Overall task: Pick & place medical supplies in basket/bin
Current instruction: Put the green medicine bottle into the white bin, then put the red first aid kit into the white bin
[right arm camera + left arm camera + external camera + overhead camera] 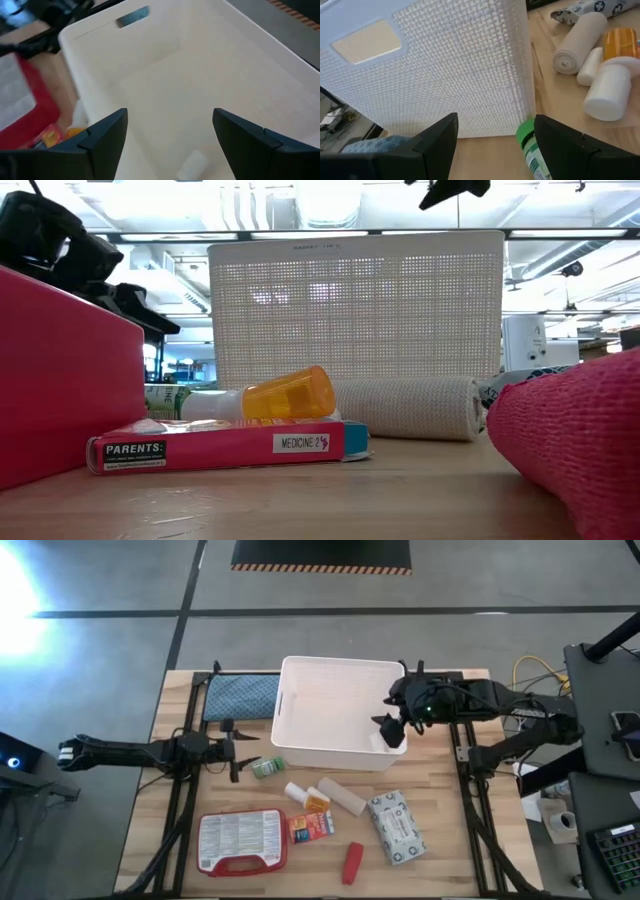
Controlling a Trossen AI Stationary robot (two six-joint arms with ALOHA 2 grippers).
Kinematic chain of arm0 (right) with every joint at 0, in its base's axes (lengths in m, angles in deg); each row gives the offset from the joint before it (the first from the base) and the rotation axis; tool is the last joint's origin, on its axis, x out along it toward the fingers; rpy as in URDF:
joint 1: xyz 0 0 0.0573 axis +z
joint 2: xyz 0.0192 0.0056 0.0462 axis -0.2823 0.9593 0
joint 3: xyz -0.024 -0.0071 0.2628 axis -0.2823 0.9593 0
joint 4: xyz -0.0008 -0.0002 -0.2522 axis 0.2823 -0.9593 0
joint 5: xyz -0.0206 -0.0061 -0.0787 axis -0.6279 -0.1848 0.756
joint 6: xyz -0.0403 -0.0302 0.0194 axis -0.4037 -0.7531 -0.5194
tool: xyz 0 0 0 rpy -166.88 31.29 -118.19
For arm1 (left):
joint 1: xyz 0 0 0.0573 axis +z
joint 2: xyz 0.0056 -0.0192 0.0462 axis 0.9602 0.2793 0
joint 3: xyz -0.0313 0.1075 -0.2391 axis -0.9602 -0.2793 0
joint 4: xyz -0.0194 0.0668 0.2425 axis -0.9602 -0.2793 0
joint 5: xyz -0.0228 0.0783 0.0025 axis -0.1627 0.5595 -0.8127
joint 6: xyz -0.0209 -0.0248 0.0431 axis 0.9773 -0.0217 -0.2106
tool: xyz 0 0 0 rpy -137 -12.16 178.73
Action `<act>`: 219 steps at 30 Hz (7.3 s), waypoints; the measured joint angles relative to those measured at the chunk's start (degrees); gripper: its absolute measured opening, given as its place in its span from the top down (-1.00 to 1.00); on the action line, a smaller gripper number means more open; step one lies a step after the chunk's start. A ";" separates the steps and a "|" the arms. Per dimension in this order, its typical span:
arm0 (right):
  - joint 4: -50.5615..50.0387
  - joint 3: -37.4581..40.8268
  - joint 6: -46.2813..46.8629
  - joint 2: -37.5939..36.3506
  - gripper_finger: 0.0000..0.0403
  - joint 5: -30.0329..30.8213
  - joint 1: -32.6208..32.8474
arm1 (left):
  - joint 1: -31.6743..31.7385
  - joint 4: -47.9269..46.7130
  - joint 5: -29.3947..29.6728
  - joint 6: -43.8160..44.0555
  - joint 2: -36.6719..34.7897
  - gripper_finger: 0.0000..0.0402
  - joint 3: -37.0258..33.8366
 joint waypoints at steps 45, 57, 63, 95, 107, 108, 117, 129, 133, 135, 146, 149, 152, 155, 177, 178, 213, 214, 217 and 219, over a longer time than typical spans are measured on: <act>2.20 1.80 1.20 0.26 -0.24 10.34 -0.92 | -5.46 -44.80 1.48 55.77 26.85 -0.20 37.21; 2.16 2.36 0.59 0.26 -0.23 11.33 -0.97 | -13.61 -40.94 6.79 58.67 39.25 -0.20 35.60; 2.15 3.14 0.38 0.26 -0.22 11.36 -1.41 | -15.19 -37.99 7.30 54.98 44.13 -0.20 35.58; 2.24 4.86 -2.69 0.24 -0.22 11.25 -5.62 | -15.26 -32.67 5.47 55.14 59.87 0.02 35.74; 2.35 4.86 -2.89 0.24 -0.22 11.08 -5.62 | -21.32 -54.64 11.11 62.11 40.25 0.02 51.65; 2.43 4.86 -2.89 0.24 -0.22 11.08 -5.64 | -21.89 -56.36 13.57 62.58 38.71 0.02 53.87; 2.72 4.86 -2.67 0.24 -0.22 11.12 -5.68 | -21.33 -46.78 27.07 46.11 37.19 0.01 70.19; 4.29 3.80 -2.12 0.21 -0.23 8.98 -4.99 | 3.44 -29.81 11.89 23.89 56.12 -0.22 69.72; 1.59 2.34 0.37 0.20 -0.23 3.44 -3.54 | 3.94 -30.48 11.53 23.89 59.61 -0.38 70.65; -0.61 2.08 2.01 0.18 -0.23 1.68 -2.65 | 2.96 -30.83 11.51 23.83 59.91 -0.42 71.87; -6.05 3.19 10.98 0.22 -0.23 -7.73 4.02 | -2.89 -47.81 11.66 24.53 50.06 -0.44 79.66; -5.06 3.53 13.88 0.22 -0.23 -11.82 5.87 | -5.77 -53.39 11.58 30.60 46.43 -0.44 79.32; -1.11 4.16 15.19 0.22 -0.23 -14.69 7.37 | -10.13 -57.92 11.58 38.60 42.61 -0.44 77.83; 4.83 4.82 15.11 0.34 -0.23 -14.85 8.64 | -15.64 -58.93 11.55 46.36 39.50 -0.44 75.35; 11.99 5.04 14.38 10.73 -0.22 -19.13 10.17 | -63.63 -56.89 10.13 93.33 56.61 0.04 63.86; 11.95 5.04 14.38 11.24 -0.22 -19.19 10.50 | -64.11 -56.07 8.93 93.42 58.38 0.05 63.91; 13.28 5.03 18.21 12.61 -0.22 -18.73 14.10 | -60.09 -73.70 18.48 91.79 68.20 0.06 67.39; 13.27 5.02 17.90 12.61 -0.22 -18.71 14.10 | -60.78 -73.37 18.51 90.25 68.17 0.06 68.05; 13.26 5.02 17.11 12.61 -0.22 -18.71 14.10 | -62.82 -70.37 18.51 84.55 68.32 0.06 69.29; 13.24 5.04 17.01 12.61 -0.22 -18.69 14.10 | -64.00 -67.32 18.64 80.56 68.47 0.06 69.41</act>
